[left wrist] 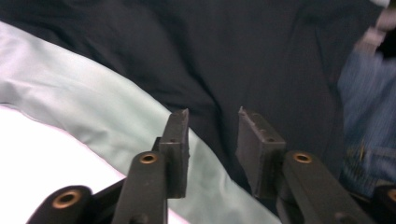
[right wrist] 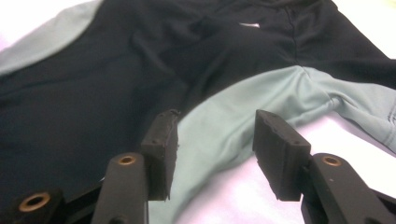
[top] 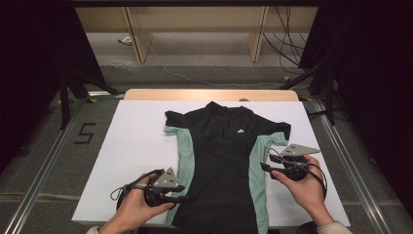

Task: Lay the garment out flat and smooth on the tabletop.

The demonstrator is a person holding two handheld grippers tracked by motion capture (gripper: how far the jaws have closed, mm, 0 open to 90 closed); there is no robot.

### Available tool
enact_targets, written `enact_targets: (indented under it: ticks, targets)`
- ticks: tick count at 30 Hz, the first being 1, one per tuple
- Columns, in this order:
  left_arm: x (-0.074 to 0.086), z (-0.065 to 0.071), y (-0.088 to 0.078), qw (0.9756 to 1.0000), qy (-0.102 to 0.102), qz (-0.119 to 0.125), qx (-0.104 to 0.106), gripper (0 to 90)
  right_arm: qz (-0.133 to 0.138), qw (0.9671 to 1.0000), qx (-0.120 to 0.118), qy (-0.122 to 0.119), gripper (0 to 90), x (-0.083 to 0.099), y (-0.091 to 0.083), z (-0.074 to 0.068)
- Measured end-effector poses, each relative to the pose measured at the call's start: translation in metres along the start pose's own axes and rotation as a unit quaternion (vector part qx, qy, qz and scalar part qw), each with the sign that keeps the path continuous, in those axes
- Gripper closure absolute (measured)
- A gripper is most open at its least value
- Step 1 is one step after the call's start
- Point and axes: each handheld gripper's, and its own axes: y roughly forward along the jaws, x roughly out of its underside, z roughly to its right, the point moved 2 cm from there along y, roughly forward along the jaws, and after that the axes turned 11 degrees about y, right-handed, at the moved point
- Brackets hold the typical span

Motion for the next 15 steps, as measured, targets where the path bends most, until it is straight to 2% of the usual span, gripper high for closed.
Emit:
enact_targets:
  ticks: [2,3,5,7,10,11,13,15]
  targets:
    - [0.001,-0.003,-0.001,0.9997,-0.009,0.018,-0.013,57.3,0.015,0.9999,0.0,0.003,50.1,-0.001,-0.001,0.0]
    - [0.002,-0.005,-0.001,0.999,-0.019,0.036,-0.019,55.5,0.017,0.9998,-0.003,0.003,49.4,-0.001,-0.001,-0.001]
    - [0.002,-0.009,-0.003,0.9978,-0.021,0.051,-0.036,49.7,0.032,0.9994,-0.007,0.006,47.5,-0.001,-0.001,-0.001]
    - [0.003,-0.013,-0.004,0.9967,-0.015,0.057,-0.055,44.5,0.037,0.9992,-0.011,0.005,46.8,-0.001,-0.002,-0.001]
    - [0.006,-0.02,-0.004,0.9938,-0.007,0.065,-0.09,35.1,0.047,0.9987,-0.017,0.007,46.6,0.0,-0.002,-0.001]
    - [0.007,-0.022,-0.005,0.9931,-0.008,0.064,-0.098,30.5,0.052,0.9985,-0.018,0.007,46.3,-0.001,-0.003,-0.001]
    - [0.009,-0.027,-0.006,0.9897,-0.009,0.069,-0.125,24.3,0.058,0.9981,-0.022,0.006,45.3,-0.001,-0.003,-0.001]
    - [0.011,-0.03,-0.009,0.9876,-0.017,0.069,-0.139,17.9,0.061,0.9978,-0.027,0.006,42.6,-0.001,-0.004,-0.001]
